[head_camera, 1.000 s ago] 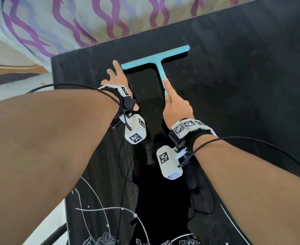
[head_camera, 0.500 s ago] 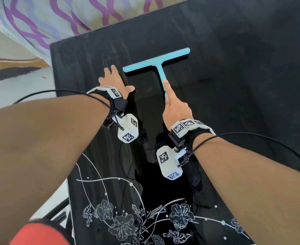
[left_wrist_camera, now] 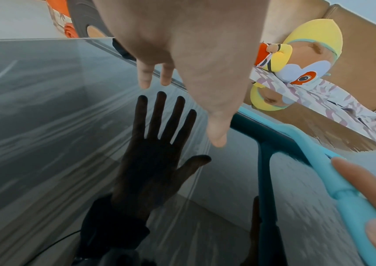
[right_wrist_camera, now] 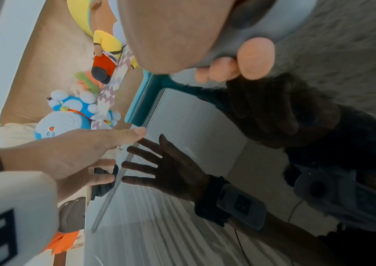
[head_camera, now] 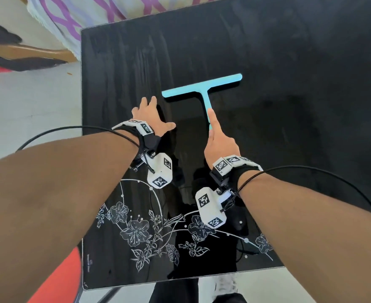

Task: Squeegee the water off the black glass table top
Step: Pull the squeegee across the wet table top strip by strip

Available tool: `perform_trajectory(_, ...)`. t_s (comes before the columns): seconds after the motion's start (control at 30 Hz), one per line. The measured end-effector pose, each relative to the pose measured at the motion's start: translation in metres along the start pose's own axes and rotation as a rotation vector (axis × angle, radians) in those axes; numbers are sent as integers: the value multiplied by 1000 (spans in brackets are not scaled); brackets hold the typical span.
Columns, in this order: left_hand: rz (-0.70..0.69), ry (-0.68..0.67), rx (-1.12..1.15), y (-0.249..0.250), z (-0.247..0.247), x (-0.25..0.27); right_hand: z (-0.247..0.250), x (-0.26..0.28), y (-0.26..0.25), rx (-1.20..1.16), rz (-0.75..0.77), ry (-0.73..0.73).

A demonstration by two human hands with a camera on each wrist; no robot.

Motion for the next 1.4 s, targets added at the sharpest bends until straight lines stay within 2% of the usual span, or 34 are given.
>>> perform_trajectory(0.13,28,-52,34,-4,-16,33,-6,24,17,25,-9,-5)
perform_trajectory(0.23,74,-142,55,-5,-31,67,-11,41,29,22,-4,-15)
perform_trajectory(0.4,71,-206,-30,-3,-63,104,-19,66,51,8,7,-2)
perform_trajectory(0.53,115,-142,7,-9,-78,123,-32,85,67,18,28,3)
perform_trajectory(0.63,89,-43,4,-10,-72,130,-34,87,70,27,35,15)
perform_trajectory(0.73,66,-3,5,-7,-77,144,-39,96,75,17,34,32)
perform_trajectory(0.83,28,-33,-2,-8,-89,166,-43,115,77,32,58,53)
perform_trajectory(0.93,-11,-210,-7,-13,-106,190,-47,137,84,37,49,52)
perform_trajectory(1.0,-2,-274,-34,-14,-121,203,-51,148,91,35,30,58)
perform_trajectory(1.13,52,-225,-39,-19,-145,218,-64,165,104,40,26,78)
perform_trajectory(1.4,11,-192,-13,-24,-146,229,-89,206,133,22,47,126)
Point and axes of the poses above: each hand's wrist, its own x-axis away from the middle knuckle, its own z-axis out of the back of the hand, y = z × x, the point moved 4 cm from there along -x, towards the middle knuckle, and after that the axes turned 7 degrees about -y, right-handed, at the moved point
